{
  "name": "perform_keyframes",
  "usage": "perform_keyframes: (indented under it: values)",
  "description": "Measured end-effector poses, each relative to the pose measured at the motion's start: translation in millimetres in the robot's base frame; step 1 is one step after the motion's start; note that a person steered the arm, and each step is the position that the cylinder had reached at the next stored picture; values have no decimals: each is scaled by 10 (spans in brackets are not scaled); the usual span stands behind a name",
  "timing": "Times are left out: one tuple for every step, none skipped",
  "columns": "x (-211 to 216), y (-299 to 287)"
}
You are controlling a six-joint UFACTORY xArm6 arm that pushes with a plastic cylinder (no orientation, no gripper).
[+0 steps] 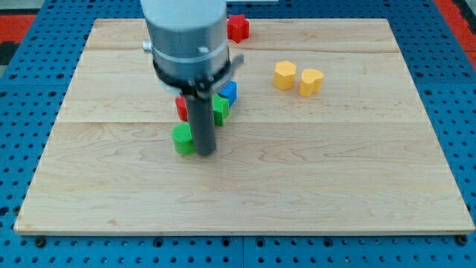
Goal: Push yellow blocks towards group of blocks
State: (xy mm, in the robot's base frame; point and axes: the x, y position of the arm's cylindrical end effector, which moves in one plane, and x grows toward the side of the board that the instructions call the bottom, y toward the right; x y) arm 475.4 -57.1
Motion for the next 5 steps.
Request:
perform_keyframes:
  values:
    - [58, 323]
    - [18, 1243]
    - [-680, 2063]
    - [-970, 1892]
    - [-969, 1324]
